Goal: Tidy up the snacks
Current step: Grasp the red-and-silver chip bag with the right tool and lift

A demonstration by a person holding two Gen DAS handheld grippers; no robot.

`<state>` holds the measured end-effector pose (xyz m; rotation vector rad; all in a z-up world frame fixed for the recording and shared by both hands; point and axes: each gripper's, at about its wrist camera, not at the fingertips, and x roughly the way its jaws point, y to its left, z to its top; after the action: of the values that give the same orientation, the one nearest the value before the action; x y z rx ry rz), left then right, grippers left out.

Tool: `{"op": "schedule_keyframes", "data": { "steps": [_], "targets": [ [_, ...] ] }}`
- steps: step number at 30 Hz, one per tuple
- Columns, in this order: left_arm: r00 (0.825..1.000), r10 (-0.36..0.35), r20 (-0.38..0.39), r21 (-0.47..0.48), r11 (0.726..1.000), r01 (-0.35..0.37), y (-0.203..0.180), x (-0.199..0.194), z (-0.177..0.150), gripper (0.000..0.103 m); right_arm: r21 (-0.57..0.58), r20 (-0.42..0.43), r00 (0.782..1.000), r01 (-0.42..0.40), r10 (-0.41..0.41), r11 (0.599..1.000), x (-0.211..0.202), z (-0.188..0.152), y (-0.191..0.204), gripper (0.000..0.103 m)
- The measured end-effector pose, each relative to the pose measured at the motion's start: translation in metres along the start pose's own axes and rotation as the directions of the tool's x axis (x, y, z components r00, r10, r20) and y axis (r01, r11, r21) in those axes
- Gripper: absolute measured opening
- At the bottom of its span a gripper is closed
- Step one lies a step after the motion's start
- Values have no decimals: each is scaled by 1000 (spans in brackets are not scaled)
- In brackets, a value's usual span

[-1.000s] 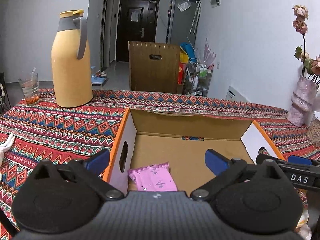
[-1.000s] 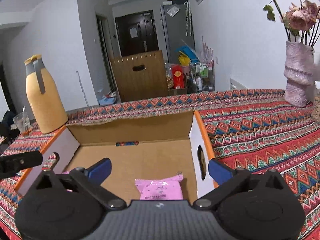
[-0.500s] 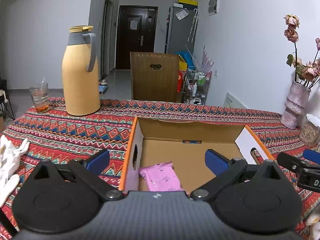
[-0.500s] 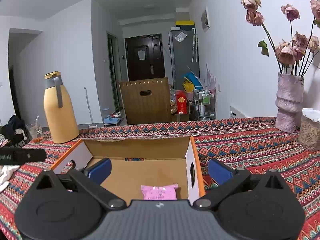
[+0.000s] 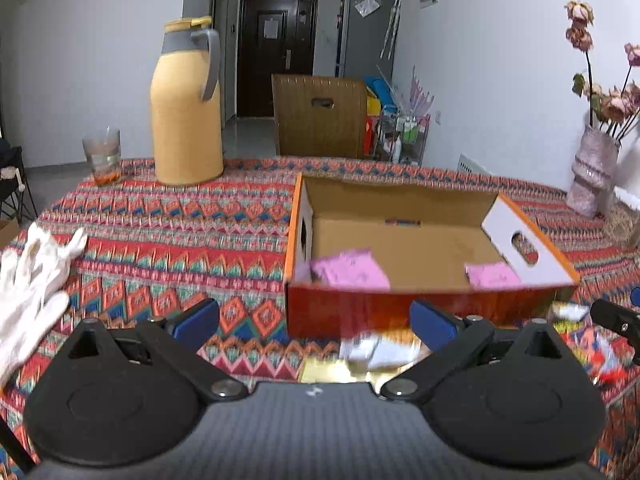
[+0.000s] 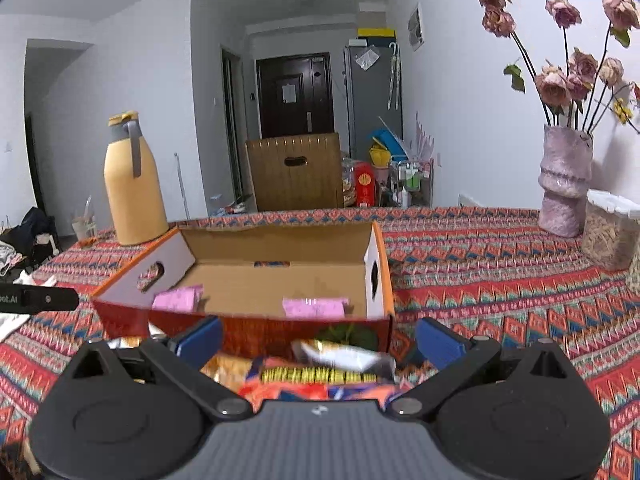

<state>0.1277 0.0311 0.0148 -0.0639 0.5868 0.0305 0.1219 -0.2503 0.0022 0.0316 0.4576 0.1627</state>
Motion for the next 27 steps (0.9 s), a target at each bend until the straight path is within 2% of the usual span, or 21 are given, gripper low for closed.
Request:
{"op": "schedule_keyframes", "data": {
  "steps": [6, 13, 20, 27],
  "targets": [
    [998, 1, -57, -9, 1000, -2, 4, 0, -28, 103, -14, -46, 999, 11, -11, 1000, -10, -27, -1, 103],
    [997, -20, -77, -28, 999, 17, 6, -5, -41, 103, -47, -99, 994, 51, -55, 998, -15, -51, -5, 103],
    [997, -31, -75, -25, 999, 30, 2, -11, -43, 103, -188, -117, 986, 94, -117, 978, -7, -63, 4, 103],
    [997, -24, -70, -36, 999, 22, 6, -14, -42, 103, -358, -100, 981, 121, -167, 926, 18, -62, 18, 103]
  ]
}}
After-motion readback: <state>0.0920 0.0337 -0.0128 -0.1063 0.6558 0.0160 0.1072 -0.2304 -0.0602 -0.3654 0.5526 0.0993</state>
